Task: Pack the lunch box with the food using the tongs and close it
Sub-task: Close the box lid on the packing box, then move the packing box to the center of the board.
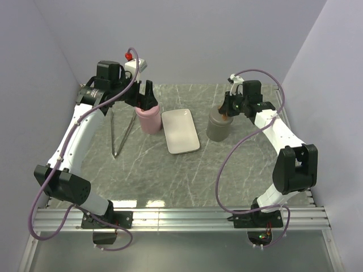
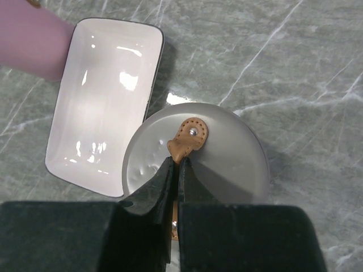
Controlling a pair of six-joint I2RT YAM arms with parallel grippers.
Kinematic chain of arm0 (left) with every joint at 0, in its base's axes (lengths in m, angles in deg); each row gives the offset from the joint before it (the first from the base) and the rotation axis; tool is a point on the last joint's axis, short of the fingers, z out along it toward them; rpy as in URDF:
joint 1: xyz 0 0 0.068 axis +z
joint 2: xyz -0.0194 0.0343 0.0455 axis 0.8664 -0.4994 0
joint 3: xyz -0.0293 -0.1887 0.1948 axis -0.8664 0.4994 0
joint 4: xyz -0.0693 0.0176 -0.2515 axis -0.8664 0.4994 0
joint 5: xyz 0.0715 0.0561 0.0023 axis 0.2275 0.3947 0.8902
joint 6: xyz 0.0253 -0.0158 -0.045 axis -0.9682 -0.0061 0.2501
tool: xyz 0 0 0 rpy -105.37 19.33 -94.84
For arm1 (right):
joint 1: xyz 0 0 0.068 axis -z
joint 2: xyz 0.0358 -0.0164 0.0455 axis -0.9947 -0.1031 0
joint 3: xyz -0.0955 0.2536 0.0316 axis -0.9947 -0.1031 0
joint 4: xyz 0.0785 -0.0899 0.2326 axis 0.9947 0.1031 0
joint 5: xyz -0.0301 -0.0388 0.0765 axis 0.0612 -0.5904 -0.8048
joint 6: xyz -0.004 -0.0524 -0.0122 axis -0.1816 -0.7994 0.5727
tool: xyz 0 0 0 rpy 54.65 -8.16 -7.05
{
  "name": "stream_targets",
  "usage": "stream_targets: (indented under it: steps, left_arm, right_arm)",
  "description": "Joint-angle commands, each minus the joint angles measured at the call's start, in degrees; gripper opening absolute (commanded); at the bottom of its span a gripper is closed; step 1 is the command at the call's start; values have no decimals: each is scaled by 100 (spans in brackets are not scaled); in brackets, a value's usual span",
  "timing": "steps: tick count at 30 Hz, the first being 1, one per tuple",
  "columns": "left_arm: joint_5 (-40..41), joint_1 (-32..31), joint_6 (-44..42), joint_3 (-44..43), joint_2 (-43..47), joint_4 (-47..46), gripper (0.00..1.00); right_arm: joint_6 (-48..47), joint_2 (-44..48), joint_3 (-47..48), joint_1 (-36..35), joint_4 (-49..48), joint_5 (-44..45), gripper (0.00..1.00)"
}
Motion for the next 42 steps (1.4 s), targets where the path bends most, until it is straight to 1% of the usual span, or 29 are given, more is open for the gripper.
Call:
stream_targets:
  steps: [1, 2, 5, 6, 9, 11, 12, 15, 17, 23, 25, 28, 29, 30, 31, 33, 36, 42]
  left_arm:
    - [-161, 31, 36, -79, 4, -162, 99]
    - [-170, 39, 45, -70, 4, -162, 99]
    - [-179, 48, 45, -70, 13, -162, 99]
    - [-179, 48, 36, -70, 13, -154, 99]
    - [-179, 39, 45, -88, 21, -145, 99]
    - [-188, 57, 45, -105, 21, -145, 99]
    - [-196, 57, 45, -97, 21, -145, 99]
    - [-232, 57, 45, -123, 4, -136, 99]
    - [-249, 57, 45, -123, -5, -145, 99]
    - [-258, 66, 36, -123, -5, -136, 99]
    - [-319, 66, 36, -132, -14, -101, 99]
    - [-775, 162, 45, -132, -49, -127, 99]
    - [-881, 249, 45, -140, -49, -162, 99]
    - [-969, 294, 36, -132, -66, -188, 99]
    - [-1205, 355, 245, -88, -67, -258, 100]
    - [-1565, 584, 378, -1, -67, -373, 99]
    - [-1813, 883, 519, 53, -93, -514, 99]
    - [-2323, 1357, 835, 210, -128, -672, 99]
  right_arm:
    - [53, -81, 176, -50, 651, -205, 0]
    - [71, -81, 211, -50, 677, -213, 0]
    - [80, -54, 370, -58, 773, -266, 6]
    - [80, -28, 405, -59, 774, -258, 13]
    - [264, 33, 519, -58, 765, -222, 22]
    - [273, 60, 633, -50, 809, -205, 24]
    - [308, 95, 668, -41, 809, -196, 29]
    - [378, 165, 792, -32, 791, -144, 37]
    - [422, 174, 871, -32, 756, -117, 41]
    - [466, 157, 1169, 152, 607, -99, 45]
    - [536, -44, 1475, 406, 615, -265, 48]
    - [808, -615, 2081, 836, 773, -932, 49]
    - [896, -756, 2188, 855, 748, -1300, 49]
    - [1062, -1010, 2276, 1038, 712, -1477, 49]
    - [1160, -1125, 2390, 1162, 669, -1671, 49]
    - [1414, -1441, 2496, 1224, 563, -2153, 49]
    - [1661, -1784, 2523, 1260, 396, -2498, 48]
    - [2275, -2241, 2049, 1269, -359, -2981, 45]
